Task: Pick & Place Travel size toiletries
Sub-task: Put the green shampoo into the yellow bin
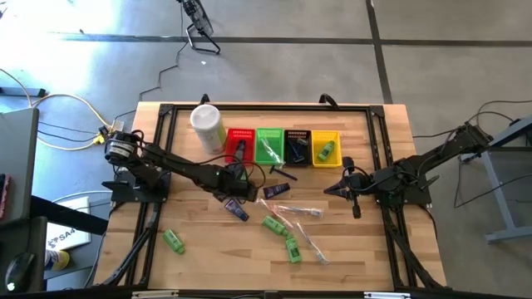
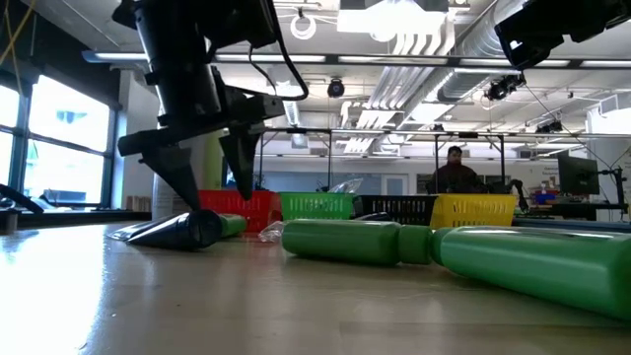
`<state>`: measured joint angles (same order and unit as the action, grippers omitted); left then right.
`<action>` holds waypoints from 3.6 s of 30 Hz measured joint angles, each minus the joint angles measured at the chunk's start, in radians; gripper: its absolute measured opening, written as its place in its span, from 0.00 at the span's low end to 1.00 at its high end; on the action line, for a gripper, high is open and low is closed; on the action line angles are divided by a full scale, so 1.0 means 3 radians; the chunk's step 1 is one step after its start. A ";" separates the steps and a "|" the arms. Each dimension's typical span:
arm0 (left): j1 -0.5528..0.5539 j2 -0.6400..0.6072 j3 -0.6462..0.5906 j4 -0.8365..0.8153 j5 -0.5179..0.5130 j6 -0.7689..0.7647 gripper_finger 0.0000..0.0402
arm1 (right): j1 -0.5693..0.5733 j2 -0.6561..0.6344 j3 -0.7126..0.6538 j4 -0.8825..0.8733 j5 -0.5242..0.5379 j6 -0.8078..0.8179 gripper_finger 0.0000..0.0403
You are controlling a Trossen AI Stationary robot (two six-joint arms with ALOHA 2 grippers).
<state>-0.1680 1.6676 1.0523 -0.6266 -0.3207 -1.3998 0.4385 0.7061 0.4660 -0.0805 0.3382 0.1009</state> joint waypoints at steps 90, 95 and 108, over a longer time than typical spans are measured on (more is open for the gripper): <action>0.0256 0.0307 0.0000 0.0110 0.0167 0.0308 0.80 | 0.0000 -0.0001 0.0000 -0.0025 0.0000 0.0001 0.01; 0.0253 0.0379 0.0007 0.0111 0.0154 0.0290 0.80 | 0.0000 -0.0001 0.0001 -0.0025 0.0000 0.0000 0.01; 0.0253 0.0383 0.0005 0.0112 0.0156 0.0290 0.80 | 0.0000 -0.0001 0.0001 -0.0025 0.0001 0.0000 0.01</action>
<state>-0.0921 1.7824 1.0538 -0.5930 -0.2738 -1.3128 0.4385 0.7059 0.4663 -0.0879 0.3385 0.1009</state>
